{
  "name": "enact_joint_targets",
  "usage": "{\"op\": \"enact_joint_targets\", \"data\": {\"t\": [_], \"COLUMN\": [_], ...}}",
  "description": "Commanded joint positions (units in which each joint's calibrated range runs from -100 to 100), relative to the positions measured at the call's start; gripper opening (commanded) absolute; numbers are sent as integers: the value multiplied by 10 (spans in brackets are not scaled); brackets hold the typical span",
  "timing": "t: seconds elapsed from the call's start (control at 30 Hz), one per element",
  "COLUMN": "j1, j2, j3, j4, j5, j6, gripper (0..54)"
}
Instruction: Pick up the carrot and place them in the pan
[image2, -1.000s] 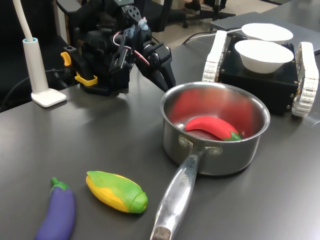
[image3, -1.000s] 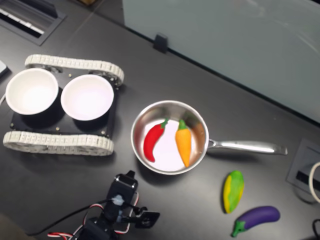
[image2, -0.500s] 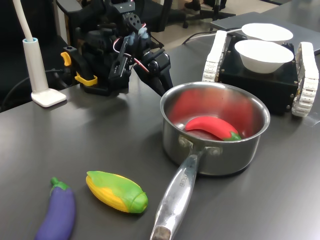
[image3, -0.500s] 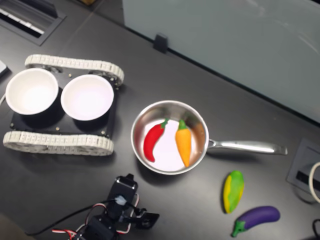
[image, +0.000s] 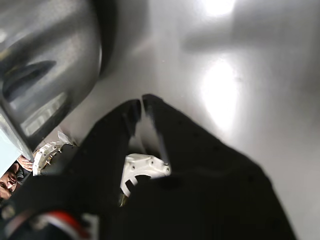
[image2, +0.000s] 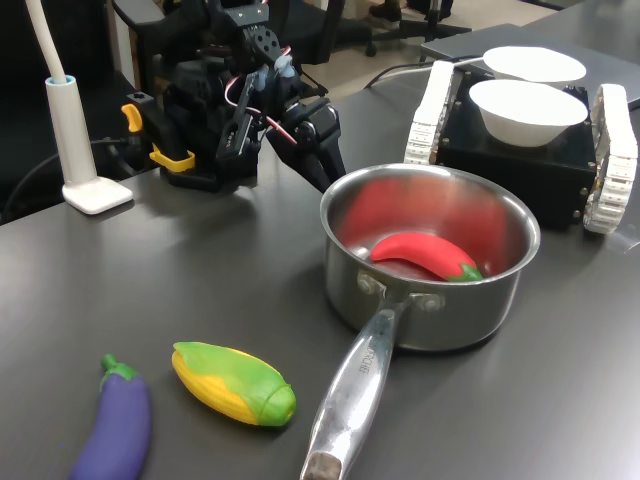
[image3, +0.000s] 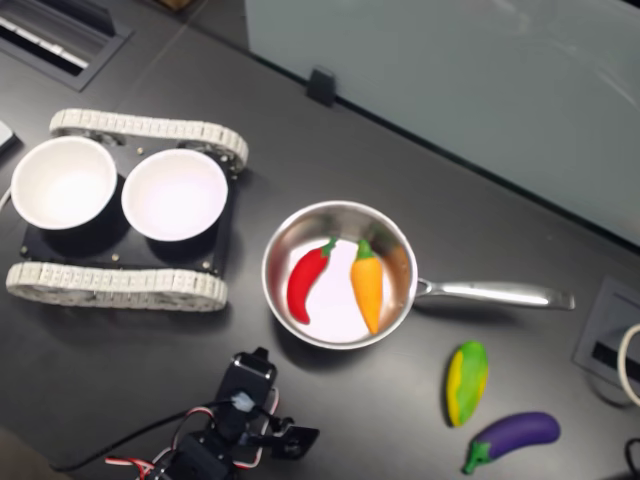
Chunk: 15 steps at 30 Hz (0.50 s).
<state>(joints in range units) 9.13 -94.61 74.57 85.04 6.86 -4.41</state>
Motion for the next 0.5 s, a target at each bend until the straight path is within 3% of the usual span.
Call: {"op": "enact_joint_targets", "data": {"t": [0.0, 0.47], "j1": [0, 2], "j2": [-8, -8], "j3": [-13, -13], "j4": [-9, -9], "j5": [6, 5], "j6": [-6, -6], "gripper": [0, 0]}}
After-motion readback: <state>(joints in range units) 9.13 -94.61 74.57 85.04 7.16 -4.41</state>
